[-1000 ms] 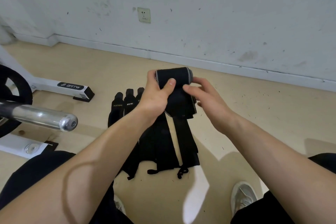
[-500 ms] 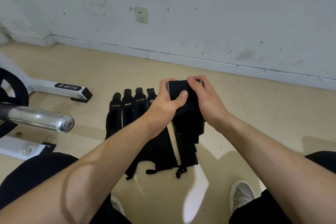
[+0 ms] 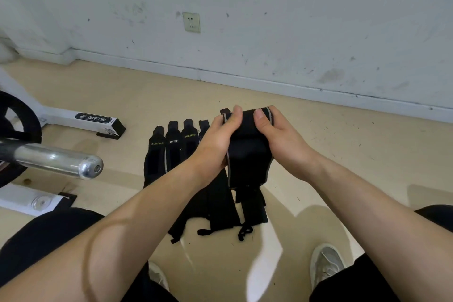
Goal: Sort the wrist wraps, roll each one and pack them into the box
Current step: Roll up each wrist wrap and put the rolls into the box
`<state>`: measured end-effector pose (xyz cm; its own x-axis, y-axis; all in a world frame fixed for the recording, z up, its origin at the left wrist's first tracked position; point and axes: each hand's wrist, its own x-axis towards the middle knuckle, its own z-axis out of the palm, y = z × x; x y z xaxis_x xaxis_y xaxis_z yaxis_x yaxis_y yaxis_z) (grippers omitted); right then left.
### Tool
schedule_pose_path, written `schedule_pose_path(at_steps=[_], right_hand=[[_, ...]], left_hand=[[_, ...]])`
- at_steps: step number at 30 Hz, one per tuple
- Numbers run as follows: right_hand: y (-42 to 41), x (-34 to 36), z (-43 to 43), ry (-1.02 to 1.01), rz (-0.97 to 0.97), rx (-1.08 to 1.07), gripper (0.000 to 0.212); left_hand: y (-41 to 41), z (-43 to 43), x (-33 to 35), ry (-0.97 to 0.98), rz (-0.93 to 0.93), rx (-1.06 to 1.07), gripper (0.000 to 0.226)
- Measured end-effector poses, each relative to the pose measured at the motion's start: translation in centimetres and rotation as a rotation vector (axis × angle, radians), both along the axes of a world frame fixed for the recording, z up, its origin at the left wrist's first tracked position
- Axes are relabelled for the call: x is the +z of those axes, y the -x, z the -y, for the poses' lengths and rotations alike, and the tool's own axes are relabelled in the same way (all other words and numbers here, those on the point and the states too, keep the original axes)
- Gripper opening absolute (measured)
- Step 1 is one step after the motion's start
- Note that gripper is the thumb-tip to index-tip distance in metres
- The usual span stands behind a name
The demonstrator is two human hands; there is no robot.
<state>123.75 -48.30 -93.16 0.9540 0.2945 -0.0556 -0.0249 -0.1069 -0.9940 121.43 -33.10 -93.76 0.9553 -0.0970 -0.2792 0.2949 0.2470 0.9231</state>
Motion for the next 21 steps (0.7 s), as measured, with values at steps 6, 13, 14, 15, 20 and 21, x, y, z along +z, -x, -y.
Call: schedule_pose_path(at_steps=[6, 13, 14, 15, 20, 21], right_hand=[[0.0, -0.2, 0.1, -0.066, -0.080, 0.071, 0.016], [-0.3, 0.7, 0.2, -0.054, -0.221, 0.083, 0.043], [-0.3, 0.6, 0.2, -0.049, -0.202, 0.070, 0.042], [-0.4, 0.5, 0.1, -0.052, -0.177, 0.058, 0.040], [-0.5, -0.2, -0.1, -0.037, -0.048, 0.010, 0.021], [-0.4, -0.4, -0.2, -0.014, -0.026, 0.012, 0.019]], left_hand=[[0.0, -0.3, 0.5, 0.019, -0.040, 0.050, 0.057], [-0.1, -1.0, 1.4, -0.045, -0.014, -0.024, 0.037], [-0.1, -1.1, 1.4, -0.046, -0.007, -0.026, 0.038], [-0.2, -1.2, 1.3, -0.031, -0.003, -0.023, 0.039], [-0.1, -1.0, 0.7, 0.082, -0.088, -0.077, 0.051], [0.0, -0.7, 0.5, 0.102, -0.111, -0.078, 0.052]])
